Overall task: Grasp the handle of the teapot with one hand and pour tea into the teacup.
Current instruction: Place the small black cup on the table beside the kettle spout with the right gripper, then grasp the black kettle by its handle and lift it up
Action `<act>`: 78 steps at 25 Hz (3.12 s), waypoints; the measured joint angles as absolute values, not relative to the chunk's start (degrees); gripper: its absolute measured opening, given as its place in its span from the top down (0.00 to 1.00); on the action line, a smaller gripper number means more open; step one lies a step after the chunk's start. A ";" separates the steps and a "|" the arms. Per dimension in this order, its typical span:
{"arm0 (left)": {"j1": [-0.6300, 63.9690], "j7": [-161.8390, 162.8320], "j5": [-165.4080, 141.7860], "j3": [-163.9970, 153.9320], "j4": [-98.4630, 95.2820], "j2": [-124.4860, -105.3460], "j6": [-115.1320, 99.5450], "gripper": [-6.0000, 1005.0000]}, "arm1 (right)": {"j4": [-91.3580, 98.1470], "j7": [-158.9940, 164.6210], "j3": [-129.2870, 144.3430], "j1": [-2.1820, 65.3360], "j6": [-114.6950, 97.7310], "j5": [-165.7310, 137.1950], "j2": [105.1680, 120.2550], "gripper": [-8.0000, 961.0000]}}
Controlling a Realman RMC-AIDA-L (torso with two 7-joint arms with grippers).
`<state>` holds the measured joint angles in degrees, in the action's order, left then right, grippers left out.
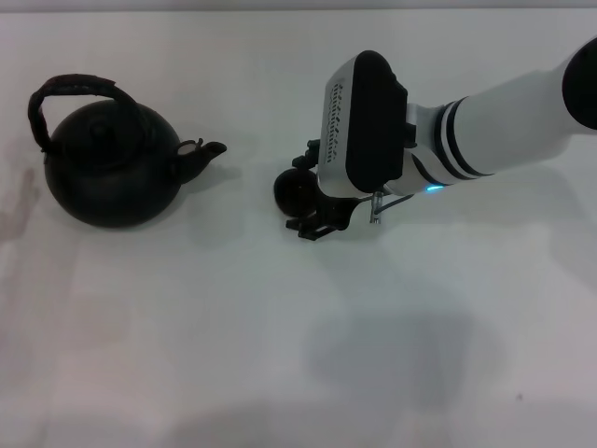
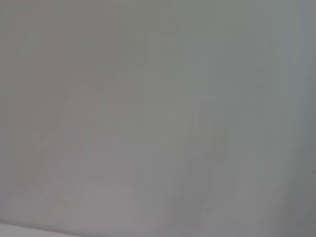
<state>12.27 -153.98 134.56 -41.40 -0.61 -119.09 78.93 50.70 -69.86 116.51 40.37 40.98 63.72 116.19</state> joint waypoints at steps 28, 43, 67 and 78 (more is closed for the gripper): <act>12.28 -154.03 134.56 -41.40 -0.68 -119.00 78.99 0.12 | 68.74 -73.65 96.86 30.04 55.29 65.89 115.47 0.10; 10.82 -153.98 133.53 -41.40 0.61 -119.27 81.95 0.12 | 60.19 -90.35 64.84 22.28 68.97 93.08 115.15 0.10; 7.78 -153.89 126.40 -41.39 2.37 -119.16 92.29 0.12 | 34.85 -109.32 46.18 22.75 72.03 101.72 114.79 0.10; 9.48 -152.79 123.80 -41.01 2.14 -118.99 91.38 0.12 | 30.43 -112.88 46.67 24.41 70.67 101.65 115.04 0.10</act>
